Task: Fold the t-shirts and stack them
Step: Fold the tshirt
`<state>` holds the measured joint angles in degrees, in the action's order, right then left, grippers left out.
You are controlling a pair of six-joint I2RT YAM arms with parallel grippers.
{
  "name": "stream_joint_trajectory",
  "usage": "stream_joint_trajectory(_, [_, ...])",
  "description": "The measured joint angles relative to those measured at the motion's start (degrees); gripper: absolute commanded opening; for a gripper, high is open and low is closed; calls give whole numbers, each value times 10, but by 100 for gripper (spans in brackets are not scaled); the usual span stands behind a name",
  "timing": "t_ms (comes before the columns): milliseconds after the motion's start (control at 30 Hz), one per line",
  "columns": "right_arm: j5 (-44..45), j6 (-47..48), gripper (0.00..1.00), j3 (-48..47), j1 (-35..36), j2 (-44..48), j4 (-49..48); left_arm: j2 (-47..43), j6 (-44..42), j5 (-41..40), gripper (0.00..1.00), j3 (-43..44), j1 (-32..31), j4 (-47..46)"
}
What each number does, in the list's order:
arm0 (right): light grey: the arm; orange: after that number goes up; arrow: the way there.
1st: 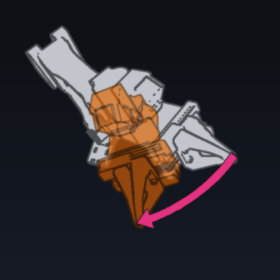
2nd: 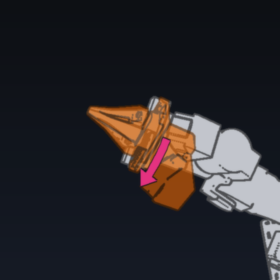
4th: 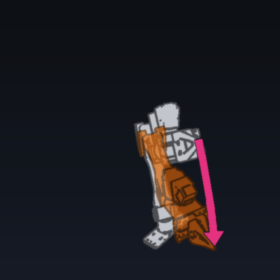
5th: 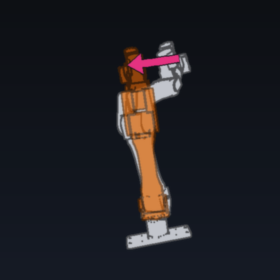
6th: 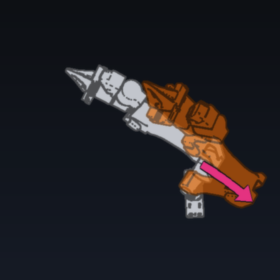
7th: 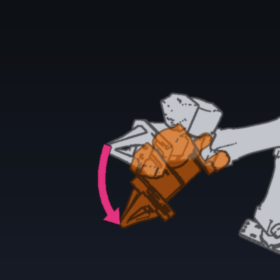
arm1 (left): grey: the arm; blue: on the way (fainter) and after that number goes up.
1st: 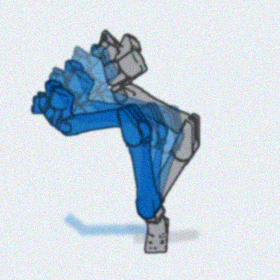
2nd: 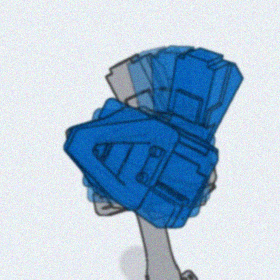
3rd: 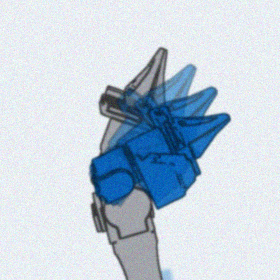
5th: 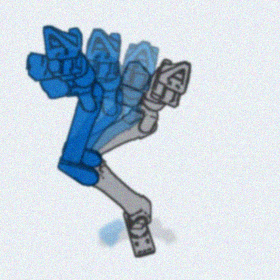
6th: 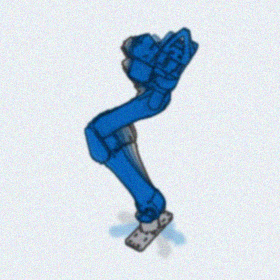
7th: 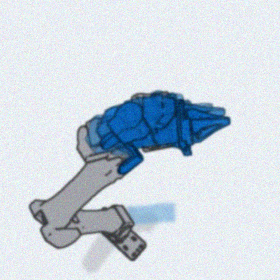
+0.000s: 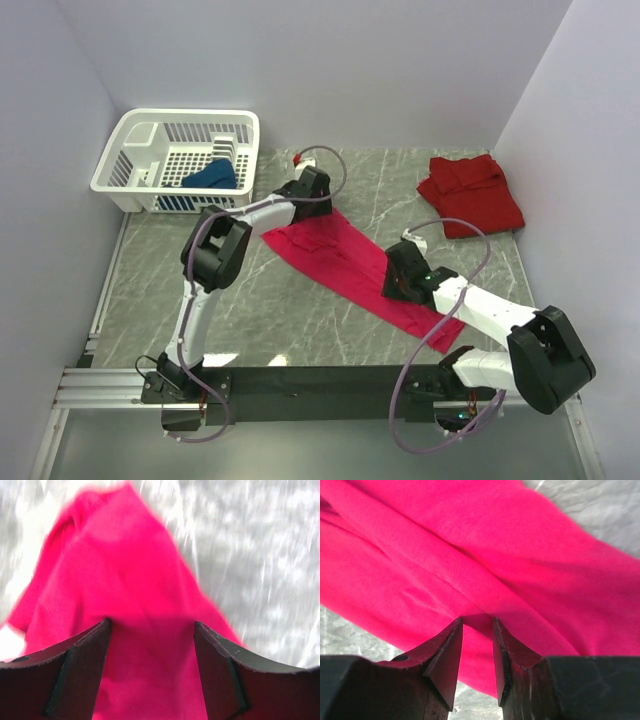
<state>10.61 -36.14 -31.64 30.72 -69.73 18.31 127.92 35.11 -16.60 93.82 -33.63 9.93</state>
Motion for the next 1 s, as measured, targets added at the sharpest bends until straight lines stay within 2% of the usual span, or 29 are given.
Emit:
stream_joint_trajectory(167, [-24, -8, 38, 1, 18, -26, -25, 57, -18, 14, 73, 91, 14, 16])
stream_joint_trajectory(300, [-30, -23, 39, -21, 77, -61, -29, 78, -30, 23, 73, 126, 22, 26])
stream_joint_trajectory(400, [-37, -33, 39, -41, 106, -67, -29, 80, -39, 33, 73, 131, 27, 25])
stream_joint_trajectory(600, [-7, -34, 42, -76, 111, -37, 2, 74, -54, 44, 74, 131, 29, 22])
stream_joint_trajectory(733, [23, -32, 43, -78, 103, 3, 24, 23, -58, 49, 74, 88, 26, 18])
stream_joint_trajectory(1000, [57, -23, 43, -50, 49, 21, 33, -94, -50, 59, 74, -37, 8, -13])
